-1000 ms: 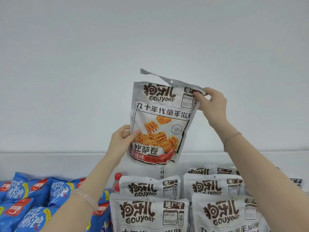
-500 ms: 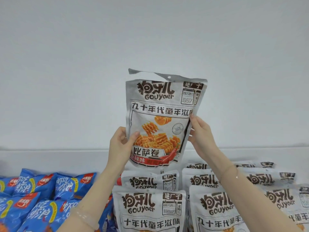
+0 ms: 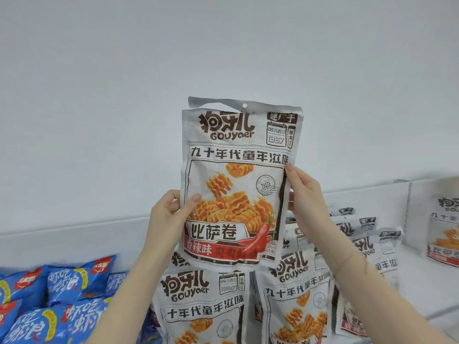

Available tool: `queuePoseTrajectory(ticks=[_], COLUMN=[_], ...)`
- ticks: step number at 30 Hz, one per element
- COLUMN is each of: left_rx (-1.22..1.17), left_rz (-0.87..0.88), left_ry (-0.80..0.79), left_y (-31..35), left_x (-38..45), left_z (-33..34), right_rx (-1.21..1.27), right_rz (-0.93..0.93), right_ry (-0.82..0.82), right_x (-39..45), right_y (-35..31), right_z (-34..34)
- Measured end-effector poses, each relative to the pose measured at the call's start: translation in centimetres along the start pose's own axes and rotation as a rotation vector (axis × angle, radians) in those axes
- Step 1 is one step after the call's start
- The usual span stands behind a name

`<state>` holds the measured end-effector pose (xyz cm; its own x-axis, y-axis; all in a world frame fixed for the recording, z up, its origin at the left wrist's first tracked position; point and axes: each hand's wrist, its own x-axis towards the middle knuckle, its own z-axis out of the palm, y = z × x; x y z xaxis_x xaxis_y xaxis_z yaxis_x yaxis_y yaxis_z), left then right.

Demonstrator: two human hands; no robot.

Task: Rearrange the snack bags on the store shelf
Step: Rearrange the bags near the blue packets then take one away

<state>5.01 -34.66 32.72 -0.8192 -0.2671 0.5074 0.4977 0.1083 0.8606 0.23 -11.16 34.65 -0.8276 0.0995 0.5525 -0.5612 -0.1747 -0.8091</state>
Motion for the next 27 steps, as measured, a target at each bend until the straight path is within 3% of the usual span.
queuePoseTrajectory(ticks=[7, 16, 27], left_rx=[-0.059, -0.138, -0.374], left_rz=[-0.076, -0.121, -0.377], left_ry=[-0.261, -0.685, -1.205], left_y=[1.1, 1.9, 9.0], left_x=[-7.6, -22.3, -55.2], left_z=[8.3, 26.7, 51.4], right_rx=[-0.096, -0.281, -0.405], right_rz=[-0.022, 0.138, 0.323], right_ry=[0.263, 0.756, 0.995], right_x=[-8.6, -26.2, -57.4], right_y=[-3.4, -11.1, -24.8], right_z=[-11.8, -31.0, -52.0])
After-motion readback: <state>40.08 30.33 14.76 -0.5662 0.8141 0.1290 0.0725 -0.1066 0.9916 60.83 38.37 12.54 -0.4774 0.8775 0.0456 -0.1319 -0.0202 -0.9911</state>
